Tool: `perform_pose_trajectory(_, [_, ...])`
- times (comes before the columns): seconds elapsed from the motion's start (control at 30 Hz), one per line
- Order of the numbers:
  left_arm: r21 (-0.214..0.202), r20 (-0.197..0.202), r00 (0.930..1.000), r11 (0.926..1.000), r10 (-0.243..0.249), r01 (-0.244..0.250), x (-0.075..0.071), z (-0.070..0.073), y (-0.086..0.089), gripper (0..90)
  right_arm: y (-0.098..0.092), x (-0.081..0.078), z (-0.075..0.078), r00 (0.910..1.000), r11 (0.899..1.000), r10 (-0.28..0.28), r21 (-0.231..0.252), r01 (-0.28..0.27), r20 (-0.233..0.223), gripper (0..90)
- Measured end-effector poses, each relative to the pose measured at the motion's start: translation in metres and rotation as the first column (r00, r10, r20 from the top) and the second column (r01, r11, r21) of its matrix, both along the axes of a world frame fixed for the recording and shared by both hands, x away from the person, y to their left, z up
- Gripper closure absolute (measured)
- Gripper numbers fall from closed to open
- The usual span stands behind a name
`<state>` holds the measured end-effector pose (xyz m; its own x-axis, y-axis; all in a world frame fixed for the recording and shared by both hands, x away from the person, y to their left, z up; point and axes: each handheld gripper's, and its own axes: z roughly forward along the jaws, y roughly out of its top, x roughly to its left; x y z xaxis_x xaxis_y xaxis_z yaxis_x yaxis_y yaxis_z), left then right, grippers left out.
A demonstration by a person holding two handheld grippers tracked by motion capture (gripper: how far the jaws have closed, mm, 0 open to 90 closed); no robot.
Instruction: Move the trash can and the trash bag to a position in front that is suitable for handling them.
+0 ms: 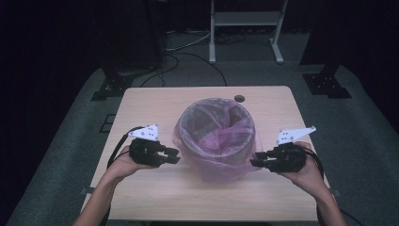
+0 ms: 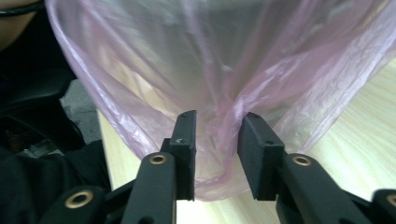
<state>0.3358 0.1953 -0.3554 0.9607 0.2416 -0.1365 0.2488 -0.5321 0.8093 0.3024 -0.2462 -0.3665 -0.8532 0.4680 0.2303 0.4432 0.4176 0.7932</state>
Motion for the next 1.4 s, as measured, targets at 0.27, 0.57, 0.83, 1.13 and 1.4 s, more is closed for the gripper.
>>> perform_pose_trajectory(0.27, [-0.052,0.048,0.9981,0.9978,-0.039,0.042,-0.010,0.018,-0.003,56.4,-0.005,-0.015,0.024,0.9982,0.999,-0.003,0.036,0.001,0.060,60.1])
perform_pose_trajectory(0.57, [-0.022,0.021,0.9923,0.9923,-0.122,0.122,-0.009,0.003,-0.037,55.9,0.009,-0.007,0.009,0.9991,1.000,0.013,0.006,-0.013,0.040,58.6])
perform_pose_trajectory(0.83, [-0.002,0.011,0.9930,0.9930,-0.118,0.118,-0.005,-0.003,-0.042,57.9,-0.011,0.004,0.015,0.9973,0.997,-0.049,0.060,0.046,0.055,56.1])
perform_pose_trajectory(1.13, [0.008,0.028,0.9972,0.9976,-0.069,0.069,0.005,0.005,-0.026,54.0,-0.019,0.041,0.033,0.9913,0.993,-0.107,0.052,0.104,0.076,54.0])
perform_pose_trajectory(1.4, [0.024,0.014,0.9988,0.9986,-0.048,0.047,0.017,-0.001,-0.019,48.4,-0.016,0.085,0.037,0.9915,0.991,-0.129,0.044,0.128,0.016,68.2])
